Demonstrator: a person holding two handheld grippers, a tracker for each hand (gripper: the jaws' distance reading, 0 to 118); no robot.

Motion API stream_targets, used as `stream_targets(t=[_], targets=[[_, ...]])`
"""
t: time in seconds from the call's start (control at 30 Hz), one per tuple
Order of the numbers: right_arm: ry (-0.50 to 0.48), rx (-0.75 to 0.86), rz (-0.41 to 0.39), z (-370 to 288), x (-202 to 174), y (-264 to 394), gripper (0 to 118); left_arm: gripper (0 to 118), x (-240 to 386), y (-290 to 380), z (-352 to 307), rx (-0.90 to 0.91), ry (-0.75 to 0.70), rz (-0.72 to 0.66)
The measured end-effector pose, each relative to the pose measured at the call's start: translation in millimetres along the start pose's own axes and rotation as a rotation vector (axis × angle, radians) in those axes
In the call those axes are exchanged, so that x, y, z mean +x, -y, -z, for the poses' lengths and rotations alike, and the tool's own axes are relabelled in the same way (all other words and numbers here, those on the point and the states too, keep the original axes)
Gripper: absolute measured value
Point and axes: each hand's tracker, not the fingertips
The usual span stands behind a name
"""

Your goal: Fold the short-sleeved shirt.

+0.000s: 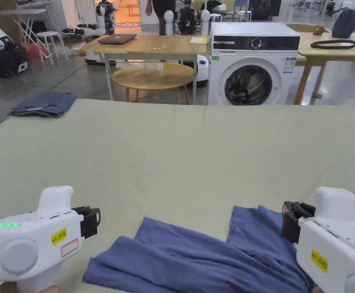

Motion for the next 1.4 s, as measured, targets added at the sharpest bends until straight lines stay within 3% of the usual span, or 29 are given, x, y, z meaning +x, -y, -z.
stream_targets(t=[0.07, 0.1, 0.17, 0.2, 0.37, 0.53, 0.63, 0.77, 0.87, 0.93, 0.97, 1.03, 1.17, 1.2, 1.23, 1.3, 1.33, 1.4], targets=[[-0.034, -0.010, 0.003, -0.3, -6.5, -0.4, 0, 0, -4.9, 1.2, 5.1, -0.007, -0.007, 0.010], [-0.044, -0.012, 0.005, 0.3, -9.2, -0.7, 0, 21, -4.5, 3.4, 9.8, -0.024, -0.017, 0.056], [-0.051, -0.014, 0.010, 1.9, -13.3, -2.0, 0, 103, -5.9, 13.0, 26.5, -0.003, -0.056, 0.134], [-0.052, -0.015, 0.013, 1.9, -14.0, -1.7, 0, 118, -7.7, 21.3, 39.5, -0.052, -0.097, 0.154], [-0.060, -0.014, 0.007, -1.0, -15.0, -0.6, 0, 118, -28.1, 66.2, 85.2, -0.271, -0.150, 0.114], [-0.055, -0.015, 0.016, -3.0, -10.5, -1.1, 0, 113, -49.8, 98.0, 103.3, -0.352, -0.158, 0.034], [-0.030, -0.018, 0.020, -0.5, -4.0, -2.3, 0, 92, -41.3, 103.3, 108.9, -0.352, -0.142, 0.022], [-0.009, -0.016, 0.037, -3.1, 8.2, -5.4, 0, 89, -32.1, 107.5, 126.7, -0.356, -0.193, 0.095], [0.032, -0.008, 0.021, -4.7, 17.6, -7.2, 0, 62, -28.3, 101.1, 126.3, -0.374, -0.171, 0.147], [0.047, -0.006, 0.022, -4.1, 27.0, -9.2, 0, 8, -21.1, 97.5, 116.0, -0.352, -0.158, 0.178], [0.064, -0.003, 0.019, -2.9, 33.7, -10.2, 0, 0, -17.6, 97.6, 116.1, -0.352, -0.144, 0.189], [0.098, -0.010, 0.012, 1.1, 48.0, -13.5, 0, 0, -7.7, 94.9, 109.5, -0.367, -0.149, 0.205], [0.173, -0.064, -0.037, 19.5, 83.7, -28.2, 0, 0, -20.9, 97.0, 110.3, -0.368, -0.109, 0.101], [0.194, -0.093, -0.054, 28.9, 92.6, -31.3, 15, 0, -21.2, 97.6, 111.5, -0.378, -0.085, 0.096], [0.217, -0.106, -0.060, 41.7, 104.5, -32.5, 44, 0, -19.4, 99.4, 112.2, -0.376, -0.092, 0.108], [0.228, -0.238, -0.013, 86.2, 137.0, -31.6, 115, 0, -11.5, 104.2, 113.1, -0.374, -0.109, 0.163], [0.221, -0.365, 0.021, 112.5, 152.2, -29.2, 118, 0, -11.1, 104.5, 113.5, -0.375, -0.110, 0.156], [0.200, -0.465, 0.101, 145.8, 171.7, -17.9, 118, 0, -11.6, 102.2, 114.1, -0.379, -0.114, 0.139]])
